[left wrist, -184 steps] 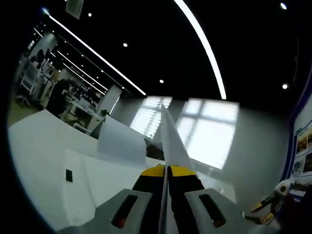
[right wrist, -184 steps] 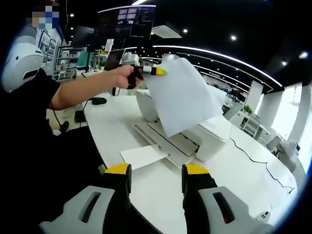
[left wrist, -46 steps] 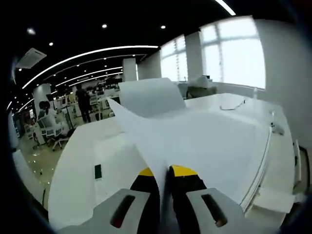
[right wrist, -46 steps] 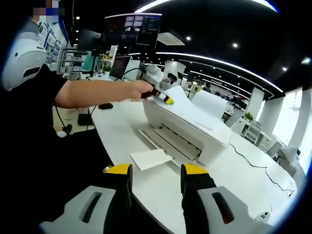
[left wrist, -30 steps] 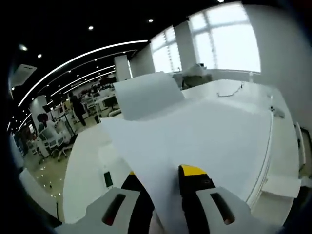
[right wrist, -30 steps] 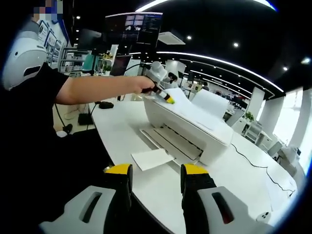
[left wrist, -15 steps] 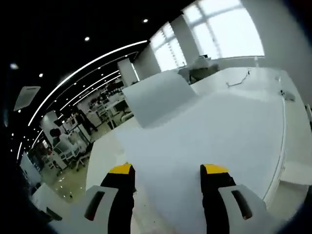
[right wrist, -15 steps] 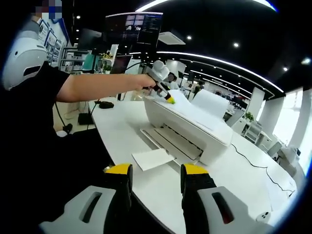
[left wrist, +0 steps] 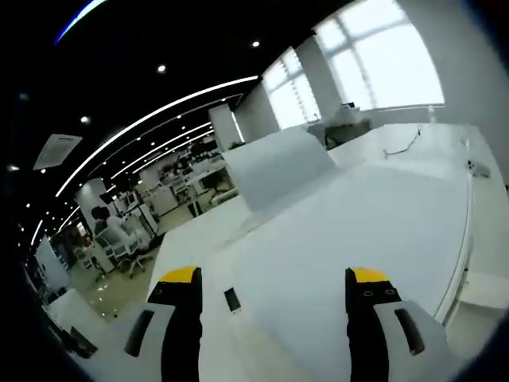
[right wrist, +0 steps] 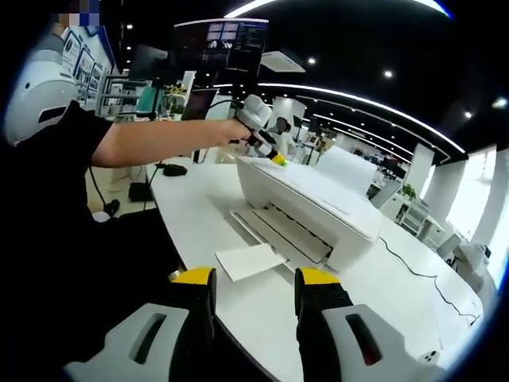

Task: Remove the paper from the printer output slot and place it on top of the printer

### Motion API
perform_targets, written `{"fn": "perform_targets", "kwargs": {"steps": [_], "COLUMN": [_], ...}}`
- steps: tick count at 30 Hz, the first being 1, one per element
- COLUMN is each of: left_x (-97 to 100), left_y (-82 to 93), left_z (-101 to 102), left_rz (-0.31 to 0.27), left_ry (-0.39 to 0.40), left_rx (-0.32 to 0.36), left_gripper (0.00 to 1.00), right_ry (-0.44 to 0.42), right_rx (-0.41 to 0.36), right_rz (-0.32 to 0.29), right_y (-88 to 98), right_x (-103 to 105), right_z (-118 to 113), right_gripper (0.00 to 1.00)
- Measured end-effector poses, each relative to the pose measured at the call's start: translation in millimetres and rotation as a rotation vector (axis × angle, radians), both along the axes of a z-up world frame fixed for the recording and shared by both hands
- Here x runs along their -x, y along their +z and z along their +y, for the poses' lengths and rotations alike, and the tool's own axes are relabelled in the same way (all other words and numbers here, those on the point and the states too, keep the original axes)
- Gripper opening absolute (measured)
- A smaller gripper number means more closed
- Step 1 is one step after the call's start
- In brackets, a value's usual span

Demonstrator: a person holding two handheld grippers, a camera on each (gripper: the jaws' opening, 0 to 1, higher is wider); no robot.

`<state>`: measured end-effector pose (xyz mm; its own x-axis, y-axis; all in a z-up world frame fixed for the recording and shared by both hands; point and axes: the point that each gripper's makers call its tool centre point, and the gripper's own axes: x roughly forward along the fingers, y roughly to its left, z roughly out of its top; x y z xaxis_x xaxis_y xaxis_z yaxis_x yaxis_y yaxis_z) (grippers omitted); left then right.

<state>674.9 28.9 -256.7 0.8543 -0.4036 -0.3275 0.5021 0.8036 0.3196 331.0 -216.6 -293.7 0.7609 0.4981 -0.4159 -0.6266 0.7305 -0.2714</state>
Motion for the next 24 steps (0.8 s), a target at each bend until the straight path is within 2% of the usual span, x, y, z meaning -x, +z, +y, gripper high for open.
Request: {"fn": "perform_targets", "kwargs": {"steps": [4, 10, 15, 20, 24], "left_x": [1.0, 4.5, 9.3, 17.1, 20.0], "left_y": [3.2, 4.9, 6.8, 4.6, 3.8], "left_z": [0.4, 4.7, 9.7, 9.0, 15.7], "left_rz": [0.009, 0.035, 0.033, 0.069, 0.081], "left_ry": [-0.026, -0.055, -0.071, -0.11, -0.135], "left_rx": [0.04, 0.076, 0.085, 0.1, 0.09], "left_gripper": [0.76, 0.77, 0.77, 0.78, 0.78], "right_ry": [0.013, 0.006, -0.006, -0.031, -0.043], "right_rx": [0.032, 0.042, 0.032, 0.037, 0.079], "right_rz": [-0.007, -0.014, 0.003, 0.007, 0.005], "right_y": [0.4, 2.7, -0.6, -4.0, -9.1], "right_x": [-3.4, -8.3, -10.4, -12.2, -13.3], "right_z": [2.7, 3.7, 4.2, 1.1, -2.8], "right_gripper": [0.35, 0.37, 0.37, 0.38, 0.4]}}
